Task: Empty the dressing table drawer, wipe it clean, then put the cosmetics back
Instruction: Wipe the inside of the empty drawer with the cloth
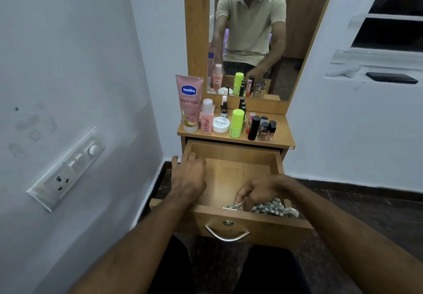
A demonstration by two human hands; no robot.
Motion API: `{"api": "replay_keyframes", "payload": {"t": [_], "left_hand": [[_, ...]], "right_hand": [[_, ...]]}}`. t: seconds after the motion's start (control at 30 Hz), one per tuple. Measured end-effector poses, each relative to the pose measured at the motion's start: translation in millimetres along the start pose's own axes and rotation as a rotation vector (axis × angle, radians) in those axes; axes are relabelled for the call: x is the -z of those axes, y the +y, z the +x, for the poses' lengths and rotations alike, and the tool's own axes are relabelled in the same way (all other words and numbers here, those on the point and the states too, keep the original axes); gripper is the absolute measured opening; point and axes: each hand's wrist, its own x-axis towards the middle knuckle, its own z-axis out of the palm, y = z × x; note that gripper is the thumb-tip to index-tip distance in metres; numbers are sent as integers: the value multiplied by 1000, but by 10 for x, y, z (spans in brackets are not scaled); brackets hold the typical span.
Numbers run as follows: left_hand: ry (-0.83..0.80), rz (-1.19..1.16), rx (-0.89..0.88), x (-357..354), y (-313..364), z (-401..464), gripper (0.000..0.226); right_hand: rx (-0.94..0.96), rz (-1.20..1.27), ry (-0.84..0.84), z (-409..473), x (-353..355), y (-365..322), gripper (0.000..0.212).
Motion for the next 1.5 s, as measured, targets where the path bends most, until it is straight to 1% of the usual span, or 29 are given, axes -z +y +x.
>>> {"api": "replay_keyframes", "payload": {"t": [0.1, 0.2, 0.3, 0.37, 0.47, 0.53, 0.6, 0.73, 0.8, 0.9, 0.93, 1.0, 1.07, 1.17, 1.27, 1.4, 1.43, 1.5], "left_hand": [[-6, -11, -85, -84, 70, 70, 46], [-78, 12, -111, -174, 94, 111, 45], [-138, 27, -136, -199, 138, 168, 46], [-156, 23, -139, -222, 131, 171, 47], [-149, 16, -136, -287, 109, 157, 49], [-147, -2, -155, -344, 146, 152, 53], [-164, -11, -181, -391, 198, 166, 59], [-148, -36, -160, -413, 169, 187, 70], [-139, -59, -162, -413, 154, 190, 76], [-124, -65, -186, -396, 187, 193, 83], [-126, -61, -195, -376, 200, 191, 84], [-156, -41, -222, -322, 227, 201, 87], [-184, -39, -242, -270, 284, 230, 84], [-165, -62, -268, -268, 486, 311, 65], [-190, -69, -278, -332, 712, 345, 53], [-240, -27, -233, -381, 645, 378, 58], [-236, -32, -223, -385, 614, 384, 56], [-235, -46, -208, -387, 590, 385, 53]], "right_hand": [[90, 29, 19, 112, -24, -21, 12], [184, 127, 63, 208, -106, 1, 19], [258, 143, 52, 235, -126, 56, 19], [275, 106, 29, 174, -79, 128, 17], [237, 4, -22, 49, 32, 277, 13], [222, -99, -68, 38, 101, 298, 15], [251, -167, -73, 102, 131, 248, 18], [329, -155, -29, 201, 81, 291, 22], [332, -182, -79, 153, 99, 389, 22], [277, -291, -160, 100, 201, 451, 22], [280, -305, -163, 109, 225, 421, 22], [341, -284, -121, 162, 213, 349, 20], [386, -259, -71, 203, 151, 290, 22], [376, -274, -64, 130, 151, 272, 25], [307, -419, -82, -44, 194, 294, 28], [139, -641, -146, -252, 223, 246, 14], [100, -741, -155, -281, 199, 216, 13], [96, -1017, -120, -321, 100, 162, 21]]}}
